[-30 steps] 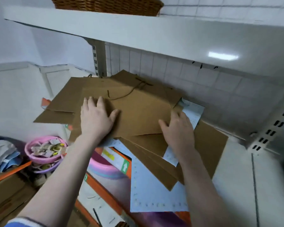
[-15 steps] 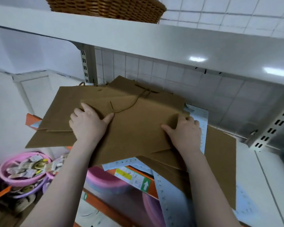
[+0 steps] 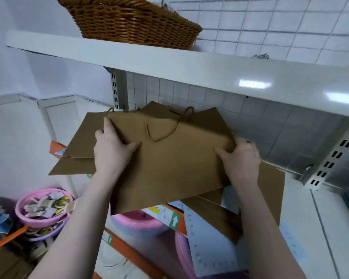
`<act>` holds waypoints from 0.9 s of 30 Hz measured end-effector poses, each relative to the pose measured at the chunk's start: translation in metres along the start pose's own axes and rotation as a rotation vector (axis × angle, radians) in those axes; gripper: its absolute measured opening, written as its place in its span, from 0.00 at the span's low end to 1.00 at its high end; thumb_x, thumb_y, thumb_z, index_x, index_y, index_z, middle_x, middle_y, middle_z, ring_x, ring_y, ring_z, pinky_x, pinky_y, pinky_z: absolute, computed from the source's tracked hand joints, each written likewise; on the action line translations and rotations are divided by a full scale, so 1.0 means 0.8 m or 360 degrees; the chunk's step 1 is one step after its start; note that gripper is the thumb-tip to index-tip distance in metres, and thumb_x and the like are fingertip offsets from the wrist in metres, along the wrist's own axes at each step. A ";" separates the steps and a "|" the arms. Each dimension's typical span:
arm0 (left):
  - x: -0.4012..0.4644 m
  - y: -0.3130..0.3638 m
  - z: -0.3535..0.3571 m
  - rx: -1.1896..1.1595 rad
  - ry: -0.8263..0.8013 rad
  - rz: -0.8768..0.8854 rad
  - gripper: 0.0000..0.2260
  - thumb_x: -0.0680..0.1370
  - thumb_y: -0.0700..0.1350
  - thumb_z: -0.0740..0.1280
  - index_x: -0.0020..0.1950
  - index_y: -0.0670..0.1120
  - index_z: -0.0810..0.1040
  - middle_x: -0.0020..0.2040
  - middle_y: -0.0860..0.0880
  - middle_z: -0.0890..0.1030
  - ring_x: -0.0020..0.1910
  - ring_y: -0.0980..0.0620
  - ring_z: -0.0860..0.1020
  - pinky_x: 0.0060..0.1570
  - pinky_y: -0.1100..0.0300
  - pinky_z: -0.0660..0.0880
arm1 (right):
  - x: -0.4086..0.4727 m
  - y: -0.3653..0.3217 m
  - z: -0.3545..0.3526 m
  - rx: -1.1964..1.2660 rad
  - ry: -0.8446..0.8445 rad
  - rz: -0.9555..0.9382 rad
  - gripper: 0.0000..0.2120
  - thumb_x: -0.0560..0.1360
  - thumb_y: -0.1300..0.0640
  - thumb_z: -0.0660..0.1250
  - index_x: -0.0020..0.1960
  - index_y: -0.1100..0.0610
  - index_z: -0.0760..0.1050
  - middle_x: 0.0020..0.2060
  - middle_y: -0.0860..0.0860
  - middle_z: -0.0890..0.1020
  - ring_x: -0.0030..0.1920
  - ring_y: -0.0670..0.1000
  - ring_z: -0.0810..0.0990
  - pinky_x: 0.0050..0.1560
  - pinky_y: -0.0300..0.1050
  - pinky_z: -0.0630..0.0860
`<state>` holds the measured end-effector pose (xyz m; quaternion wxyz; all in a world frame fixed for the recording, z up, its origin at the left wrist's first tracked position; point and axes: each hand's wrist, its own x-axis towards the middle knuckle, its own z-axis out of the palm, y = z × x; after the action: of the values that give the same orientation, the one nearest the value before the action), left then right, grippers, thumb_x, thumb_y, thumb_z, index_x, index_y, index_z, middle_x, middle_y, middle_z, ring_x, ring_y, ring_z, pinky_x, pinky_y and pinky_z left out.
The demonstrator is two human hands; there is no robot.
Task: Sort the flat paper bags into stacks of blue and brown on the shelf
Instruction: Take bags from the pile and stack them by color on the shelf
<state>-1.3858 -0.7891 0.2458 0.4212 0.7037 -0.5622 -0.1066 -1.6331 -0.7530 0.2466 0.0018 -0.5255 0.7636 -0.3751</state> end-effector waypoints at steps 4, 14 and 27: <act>-0.044 0.018 0.003 -0.0057 -0.0006 0.0010 0.47 0.69 0.48 0.75 0.78 0.44 0.48 0.68 0.36 0.64 0.64 0.36 0.68 0.62 0.48 0.66 | -0.001 0.026 -0.028 0.0097 0.0032 0.0021 0.26 0.74 0.51 0.69 0.69 0.58 0.69 0.59 0.61 0.75 0.63 0.60 0.69 0.61 0.50 0.66; -0.164 0.083 0.022 -0.0040 0.0169 0.0091 0.45 0.70 0.47 0.75 0.78 0.45 0.50 0.69 0.39 0.63 0.67 0.42 0.66 0.63 0.54 0.64 | -0.033 0.137 -0.084 0.0337 -0.0043 0.0040 0.23 0.75 0.52 0.68 0.67 0.57 0.71 0.57 0.57 0.78 0.58 0.59 0.74 0.60 0.55 0.72; -0.274 0.095 0.010 -0.0049 -0.0023 0.0025 0.41 0.71 0.47 0.73 0.77 0.46 0.53 0.67 0.38 0.64 0.66 0.43 0.65 0.65 0.55 0.62 | -0.104 0.196 -0.160 0.0376 0.0036 0.0225 0.17 0.76 0.57 0.65 0.64 0.56 0.74 0.54 0.56 0.79 0.56 0.57 0.75 0.58 0.56 0.73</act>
<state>-1.5200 -0.6004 0.2242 0.4287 0.6920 -0.5690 -0.1170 -1.7722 -0.5868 0.2157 0.0814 -0.4622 0.7493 -0.4673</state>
